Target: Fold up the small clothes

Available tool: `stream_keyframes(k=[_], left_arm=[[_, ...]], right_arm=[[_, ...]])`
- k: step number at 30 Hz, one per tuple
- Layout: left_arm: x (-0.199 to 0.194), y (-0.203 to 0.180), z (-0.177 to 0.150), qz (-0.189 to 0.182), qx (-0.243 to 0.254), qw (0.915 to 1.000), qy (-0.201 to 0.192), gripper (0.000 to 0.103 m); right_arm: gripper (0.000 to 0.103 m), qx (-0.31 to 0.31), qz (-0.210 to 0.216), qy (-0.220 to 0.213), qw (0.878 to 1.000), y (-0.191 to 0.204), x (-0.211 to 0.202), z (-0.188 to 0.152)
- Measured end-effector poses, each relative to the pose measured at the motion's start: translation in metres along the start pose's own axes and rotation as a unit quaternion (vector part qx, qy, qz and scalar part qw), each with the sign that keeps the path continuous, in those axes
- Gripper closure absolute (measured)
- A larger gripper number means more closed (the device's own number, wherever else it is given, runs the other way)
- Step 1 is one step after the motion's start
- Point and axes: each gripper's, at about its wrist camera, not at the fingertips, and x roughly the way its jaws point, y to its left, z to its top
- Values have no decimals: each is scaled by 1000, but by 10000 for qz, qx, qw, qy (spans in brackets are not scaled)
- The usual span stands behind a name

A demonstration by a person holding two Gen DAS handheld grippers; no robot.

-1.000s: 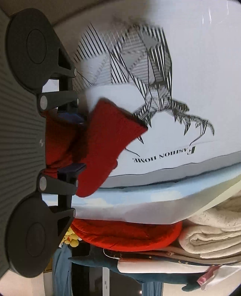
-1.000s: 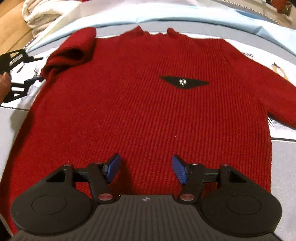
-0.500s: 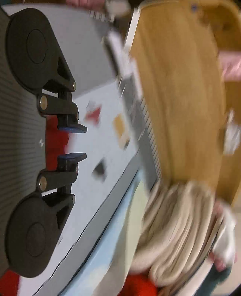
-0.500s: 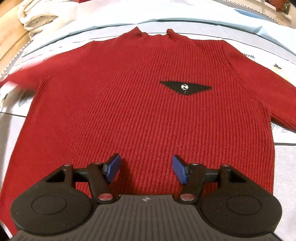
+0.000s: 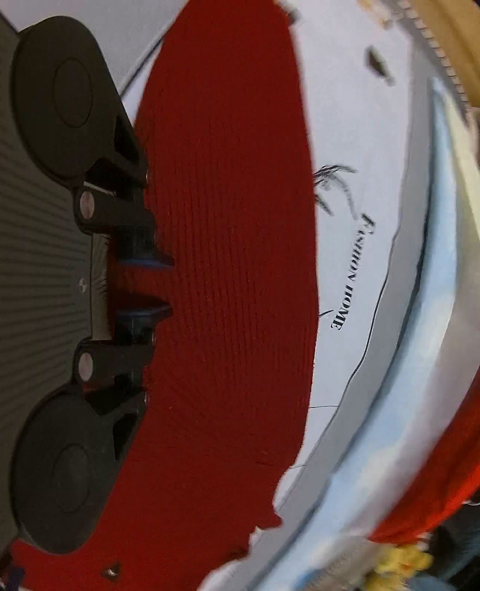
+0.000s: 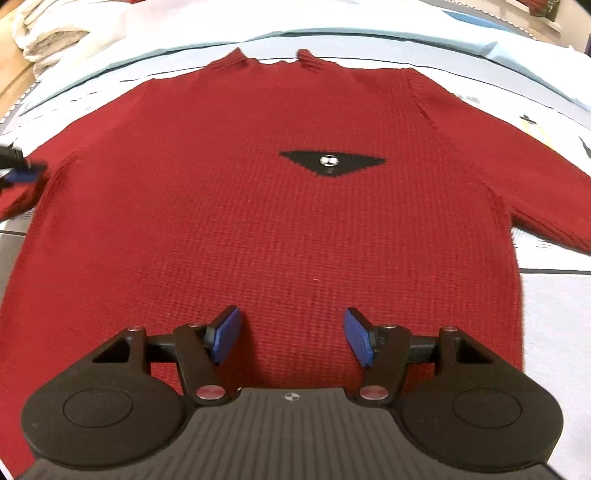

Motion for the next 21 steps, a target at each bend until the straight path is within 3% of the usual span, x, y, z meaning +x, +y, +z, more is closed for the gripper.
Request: stream_keyframes(k=[3, 7, 10, 12, 15, 18, 21], left_arm=[[-44, -22, -1, -141, 385, 9985, -360, 74], [-91, -33, -14, -454, 436, 9976, -282, 74], [-131, -42, -43, -536, 767, 9952, -296, 73], [-150, -35, -71, -576, 939, 9937, -217, 66], [-158, -12, -120, -544, 872, 9944, 228, 65], [-140, 12, -160, -301, 713, 9921, 986, 65], [-123, 29, -181, -487, 437, 9865, 1503, 65]], right_arm=[[39, 253, -98, -18, 9996, -18, -7, 2], [39, 838, -134, -143, 9963, -54, -26, 1], [39, 1269, -76, -240, 9916, -83, -46, -8], [39, 1403, -15, -292, 9897, -98, -60, -18], [39, 1383, -58, -346, 9898, -115, -79, -37], [39, 1213, 24, -201, 9924, -129, -89, -58], [39, 997, 5, -25, 9950, -136, -93, -81]])
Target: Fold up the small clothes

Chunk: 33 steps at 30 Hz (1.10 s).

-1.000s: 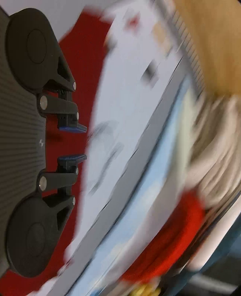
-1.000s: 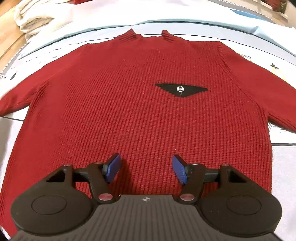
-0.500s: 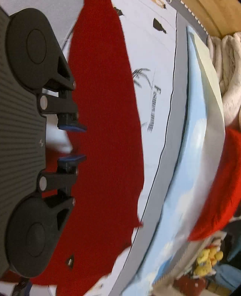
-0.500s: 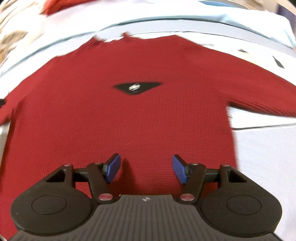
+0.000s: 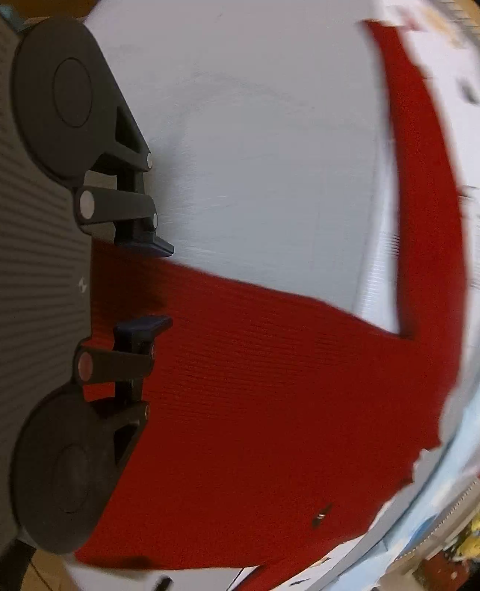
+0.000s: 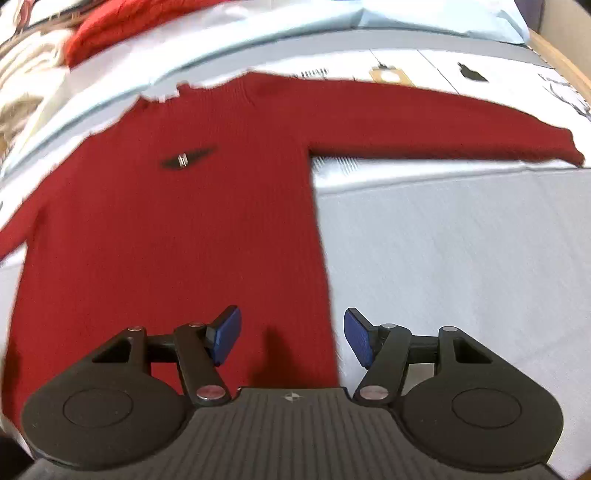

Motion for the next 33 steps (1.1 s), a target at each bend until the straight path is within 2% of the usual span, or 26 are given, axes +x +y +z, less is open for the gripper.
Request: stream_keyframes(k=[5, 7, 8, 9, 12, 15, 17, 19, 20, 22, 24, 25, 26, 27, 28, 30, 31, 33], left_arm=[[27, 7, -19, 181, 234, 9980, 566, 65], [27, 4, -24, 175, 433, 9975, 529, 67], [25, 1, -25, 135, 553, 9972, 494, 76], [24, 0, -27, 96, 636, 9967, 495, 84], [16, -6, -32, 99, 940, 9948, 385, 93], [-1, -2, -35, -232, 921, 9952, 250, 94], [-6, 0, -40, -383, 979, 9940, 293, 94], [-2, -1, -43, -473, 1125, 9910, 548, 94], [1, -4, -46, -439, 1223, 9895, 638, 94], [2, -10, -49, -88, 1452, 9873, 632, 93], [-2, -17, -48, 381, 1753, 9831, 355, 92], [-8, -23, -48, 473, 1908, 9804, 102, 90], [-15, -28, -46, 384, 1998, 9790, -123, 85], [-19, -33, -44, 100, 2017, 9791, -236, 83], [-20, -36, -44, -167, 1994, 9795, -235, 82], [-14, -46, -41, -419, 1991, 9791, -73, 80], [-7, -50, -42, -346, 2071, 9777, 92, 79], [16, -54, -43, 52, 2239, 9729, 580, 76]], right_arm=[[40, -223, -204, 493, 9983, -16, 8, -42], [43, -123, -206, 728, 9971, -22, 11, -57], [47, -58, -166, 776, 9968, -24, 10, -62], [58, -11, -104, 770, 9970, -24, 9, -65], [93, 35, 224, 719, 9972, -22, 5, -71], [97, 289, 352, 635, 9969, -33, -7, -66], [97, 505, 439, 518, 9964, -49, -22, -63], [97, 221, 239, 552, 9979, -51, -25, -62], [97, 131, 98, 586, 9981, -50, -23, -63], [97, 250, -104, 647, 9975, -53, -17, -65], [95, 221, -200, 765, 9966, -48, -13, -68], [92, 78, -360, 806, 9961, -43, -12, -68], [84, -129, -581, 750, 9954, -36, -14, -67], [79, -331, -737, 547, 9952, -28, -20, -67], [75, -423, -739, 322, 9958, -22, -27, -66], [57, -493, -291, 76, 9983, -10, -34, -65], [56, -506, -49, 115, 9986, -5, -31, -66], [55, -500, 3, 576, 9971, -1, -8, -74]])
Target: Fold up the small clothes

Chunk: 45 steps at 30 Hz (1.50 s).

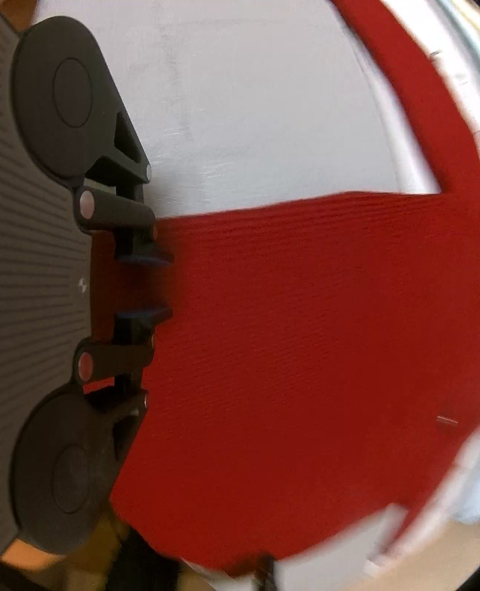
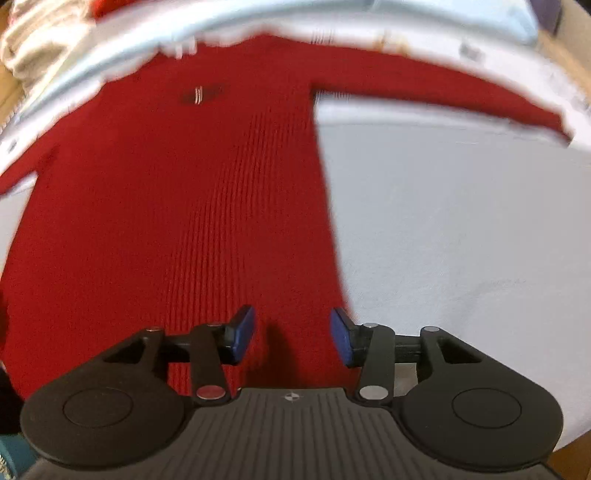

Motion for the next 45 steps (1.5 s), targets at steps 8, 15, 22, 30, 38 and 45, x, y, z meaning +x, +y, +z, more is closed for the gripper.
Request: stream_keyframes(k=[8, 15, 22, 30, 38, 45], left_arm=[[-46, -10, 24, -12, -118, 9929, -1187, 62], [-81, -17, 46, 308, -788, 9678, -2371, 50], [-112, -25, 44, 941, -975, 9397, -3139, 43], [-173, -21, 92, 1434, -1049, 8988, -4007, 43], [-146, 63, 129, 2276, -2125, 8621, -3998, 44], [-94, 201, 95, 1206, -4754, 8200, -2951, 63]], right_arm=[[54, -340, 29, -466, 9983, 23, -18, 13], [54, 243, 92, -1511, 9882, 55, -79, 66], [24, 51, 364, -2982, 9538, 98, -117, 93], [27, -164, 318, -2770, 9602, 125, -61, 118], [27, 4, 268, -2433, 9696, 124, -37, 125], [37, -12, 178, -2181, 9758, 121, -15, 142]])
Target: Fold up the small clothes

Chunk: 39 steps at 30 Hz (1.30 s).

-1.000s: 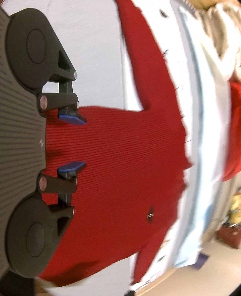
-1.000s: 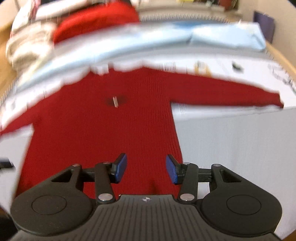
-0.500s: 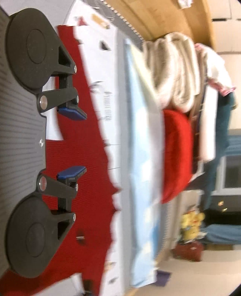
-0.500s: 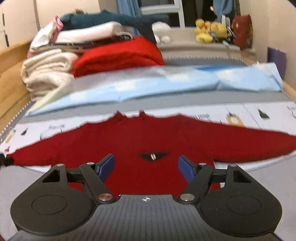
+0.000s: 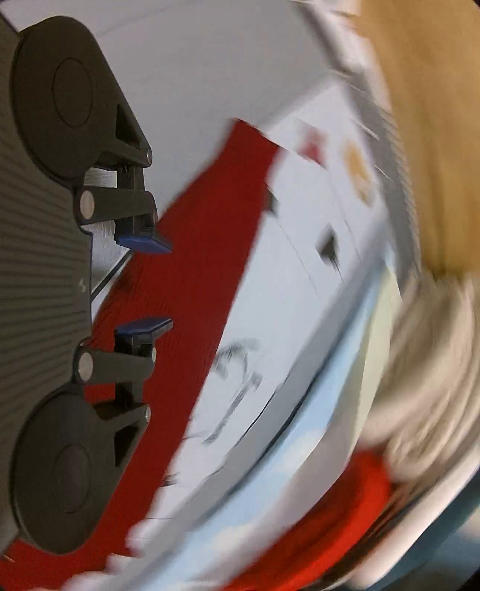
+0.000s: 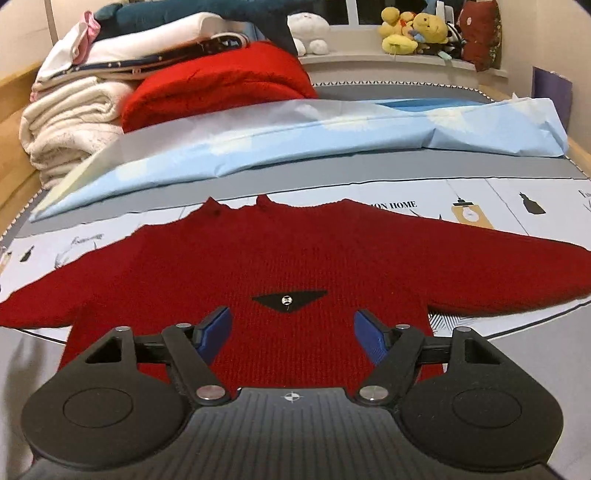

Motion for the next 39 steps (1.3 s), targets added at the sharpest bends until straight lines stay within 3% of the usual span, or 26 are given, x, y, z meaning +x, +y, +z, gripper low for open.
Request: stream_keyframes(k=[1, 3, 5, 8, 13, 14, 15, 18, 20, 21, 23, 25, 28, 32, 33, 34, 35, 36, 39], left_arm=[[8, 11, 3, -68, -279, 9995, 107, 63], [24, 23, 5, -152, -668, 9972, 316, 61], [38, 31, 6, -215, -983, 9937, 498, 60], [60, 45, 6, -266, -1422, 9871, 689, 59], [86, 55, 0, -171, -1625, 9826, 882, 62], [87, 54, 0, -143, -1573, 9839, 838, 68], [86, 51, 0, -54, -1444, 9865, 763, 86], [79, 35, 2, 187, -1033, 9935, 430, 92], [56, 2, 6, 323, -359, 9987, -135, 93], [43, -16, 7, 299, -19, 9986, -425, 93], [8, -62, 2, -113, 690, 9922, -1032, 93], [-28, -108, -15, -722, 1341, 9773, -1472, 94], [-76, -179, -67, -1862, 2434, 9368, -1689, 94], [-106, -238, -140, -3297, 3667, 8663, -799, 88], [-110, -243, -151, -3478, 3813, 8538, -680, 83], [-113, -245, -155, -3582, 3878, 8471, -619, 79], [-112, -244, -153, -3632, 3834, 8472, -576, 72], [-109, -241, -146, -3637, 3699, 8533, -534, 71], [-86, -221, -110, -3293, 2913, 8975, -361, 71]], right_arm=[[42, -4, 9, 17, 10000, 1, 3, 1], [64, 27, 109, 66, 9999, 3, 11, 2], [74, 70, 259, 131, 9996, 6, 17, 4], [75, -60, 341, 216, 9992, 16, 23, 4], [75, -235, 412, 436, 9979, 26, 36, 2], [75, -243, 407, 480, 9977, 27, 39, 1], [75, -242, 398, 515, 9976, 28, 41, 1], [75, -213, 369, 610, 9972, 30, 48, 1], [75, -192, 381, 646, 9970, 31, 51, 1], [75, -195, 386, 658, 9969, 32, 52, 1], [75, -218, 382, 676, 9967, 33, 53, 0], [75, -227, 396, 714, 9964, 34, 55, -1], [75, -215, 405, 770, 9960, 35, 57, -3], [73, -57, 388, 882, 9953, 32, 63, -4], [72, 11, 368, 935, 9949, 30, 66, -4], [70, 85, 342, 987, 9945, 28, 69, -5], [68, 155, 321, 1032, 9940, 27, 71, -5], [66, 242, 303, 1073, 9935, 25, 74, -5], [58, 575, 249, 1149, 9914, 15, 79, -4]])
